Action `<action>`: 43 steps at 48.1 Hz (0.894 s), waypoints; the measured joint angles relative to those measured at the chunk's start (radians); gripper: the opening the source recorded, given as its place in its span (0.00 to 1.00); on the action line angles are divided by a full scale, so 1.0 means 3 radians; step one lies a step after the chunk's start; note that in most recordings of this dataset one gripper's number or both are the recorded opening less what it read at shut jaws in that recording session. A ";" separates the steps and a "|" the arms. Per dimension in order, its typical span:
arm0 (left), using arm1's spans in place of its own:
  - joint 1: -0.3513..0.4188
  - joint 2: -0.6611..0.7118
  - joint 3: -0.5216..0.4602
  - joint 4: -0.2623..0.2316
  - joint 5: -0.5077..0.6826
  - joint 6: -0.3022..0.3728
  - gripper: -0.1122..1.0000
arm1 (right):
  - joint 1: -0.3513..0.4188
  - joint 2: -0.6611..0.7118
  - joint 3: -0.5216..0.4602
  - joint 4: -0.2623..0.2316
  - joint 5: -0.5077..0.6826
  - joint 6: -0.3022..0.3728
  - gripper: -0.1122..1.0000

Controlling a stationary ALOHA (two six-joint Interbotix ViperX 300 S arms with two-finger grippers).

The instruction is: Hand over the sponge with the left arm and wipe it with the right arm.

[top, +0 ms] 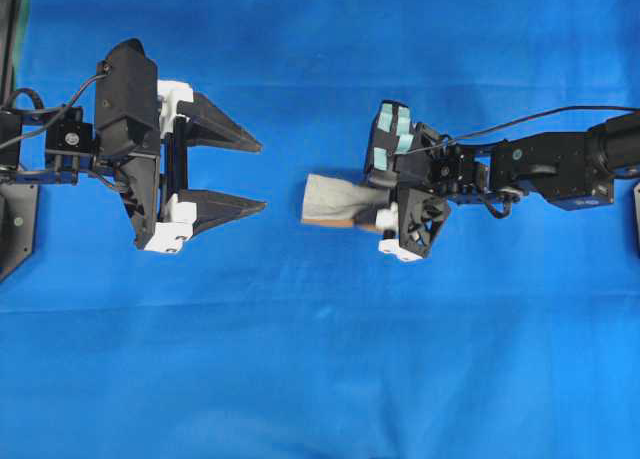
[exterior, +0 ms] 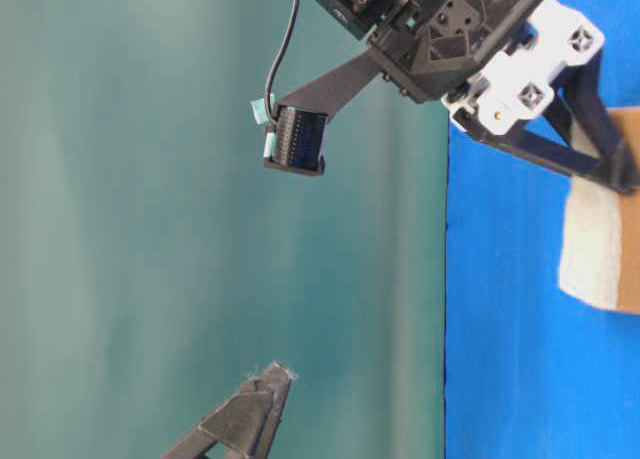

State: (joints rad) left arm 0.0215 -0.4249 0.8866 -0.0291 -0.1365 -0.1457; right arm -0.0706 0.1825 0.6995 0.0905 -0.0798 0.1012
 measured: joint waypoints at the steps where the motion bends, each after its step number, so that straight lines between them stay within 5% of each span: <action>1: 0.0005 0.0000 0.0000 0.0000 -0.0005 0.0000 0.85 | 0.0000 0.0000 0.0000 0.0000 0.0000 0.0000 0.72; 5: 0.0005 0.0000 0.0000 0.0000 0.0000 0.0000 0.85 | 0.0005 0.0000 -0.0015 0.0000 0.0000 -0.0005 0.78; 43: -0.0020 0.0000 0.0000 0.0000 0.0000 0.0000 0.85 | 0.0005 -0.0343 -0.0077 -0.0036 0.0307 -0.0005 0.79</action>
State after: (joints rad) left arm 0.0153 -0.4249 0.8866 -0.0291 -0.1365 -0.1457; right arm -0.0690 0.0798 0.6765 0.0798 0.0123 0.0997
